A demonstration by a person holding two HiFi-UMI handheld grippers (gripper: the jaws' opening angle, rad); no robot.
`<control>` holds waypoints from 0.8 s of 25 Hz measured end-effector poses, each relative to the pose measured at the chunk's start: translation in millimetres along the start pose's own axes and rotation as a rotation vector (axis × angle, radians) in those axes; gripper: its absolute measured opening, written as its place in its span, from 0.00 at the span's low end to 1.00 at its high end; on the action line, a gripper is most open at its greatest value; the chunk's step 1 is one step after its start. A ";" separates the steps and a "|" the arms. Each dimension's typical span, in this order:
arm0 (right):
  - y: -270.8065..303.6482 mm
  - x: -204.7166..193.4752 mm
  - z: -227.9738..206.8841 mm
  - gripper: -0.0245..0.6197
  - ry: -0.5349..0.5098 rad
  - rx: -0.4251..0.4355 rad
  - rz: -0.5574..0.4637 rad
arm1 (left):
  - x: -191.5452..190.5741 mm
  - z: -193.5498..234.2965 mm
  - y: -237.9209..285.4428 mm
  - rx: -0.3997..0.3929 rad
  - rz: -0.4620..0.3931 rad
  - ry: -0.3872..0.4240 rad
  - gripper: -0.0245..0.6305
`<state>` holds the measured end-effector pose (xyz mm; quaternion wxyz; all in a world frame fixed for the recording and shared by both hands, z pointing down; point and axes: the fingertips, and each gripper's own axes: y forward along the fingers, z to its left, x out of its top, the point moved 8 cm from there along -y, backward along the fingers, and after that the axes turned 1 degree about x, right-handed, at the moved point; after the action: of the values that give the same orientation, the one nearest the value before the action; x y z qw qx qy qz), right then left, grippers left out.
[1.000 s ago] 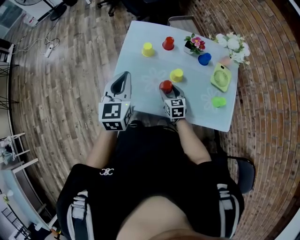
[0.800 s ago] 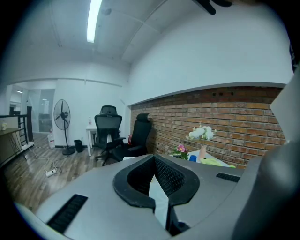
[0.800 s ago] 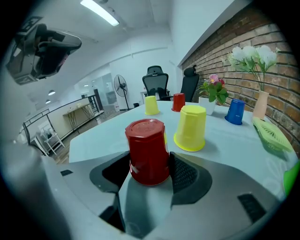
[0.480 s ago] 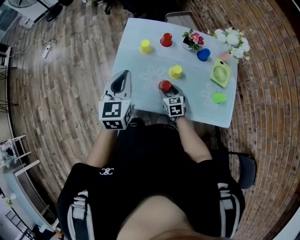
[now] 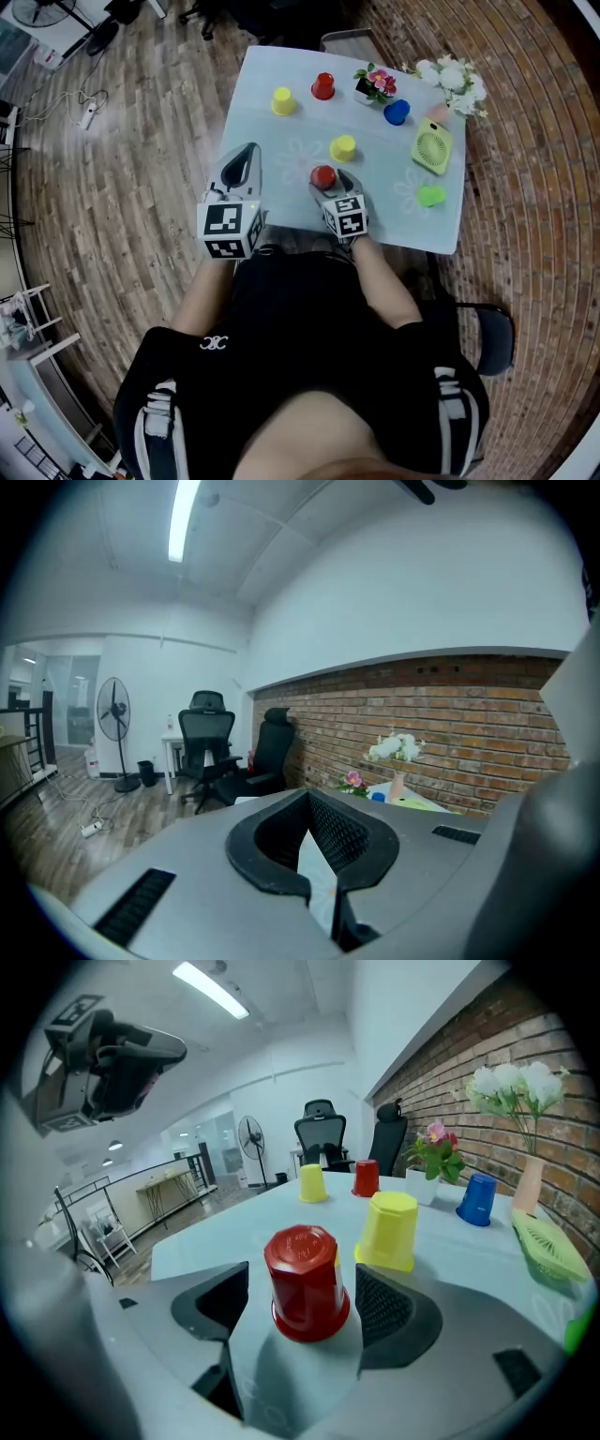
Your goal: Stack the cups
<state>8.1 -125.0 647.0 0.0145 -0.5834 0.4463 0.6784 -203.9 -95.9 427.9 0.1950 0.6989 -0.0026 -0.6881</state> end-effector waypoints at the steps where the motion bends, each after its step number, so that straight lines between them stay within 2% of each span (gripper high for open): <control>1: -4.1 5.1 0.5 0.56 -0.001 0.001 -0.020 | 1.7 0.2 1.0 -0.002 -0.005 -0.001 0.04; 4: -21.1 25.5 1.3 0.56 -0.001 -0.006 -0.105 | 5.3 -2.0 4.3 -0.015 -0.016 -0.004 0.04; 7: -45.5 58.4 -0.4 0.56 -0.002 -0.042 -0.231 | 8.6 -10.3 10.4 -0.047 -0.029 0.003 0.04; 17: -172.0 182.2 -18.9 0.55 0.022 -0.292 -0.703 | 30.4 -34.1 21.3 -0.152 -0.113 0.025 0.04; 18: -184.6 189.0 -20.4 0.54 0.028 -0.322 -0.735 | 33.6 -36.2 20.8 -0.161 -0.122 0.025 0.04; 20: -205.8 197.6 -20.9 0.45 0.022 -0.392 -0.763 | 40.6 -40.1 17.4 -0.179 -0.139 0.027 0.04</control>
<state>72.7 -113.3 368.6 0.1486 -0.7058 0.0613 0.6899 -158.6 -112.3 392.8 0.2085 0.6863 0.1098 -0.6881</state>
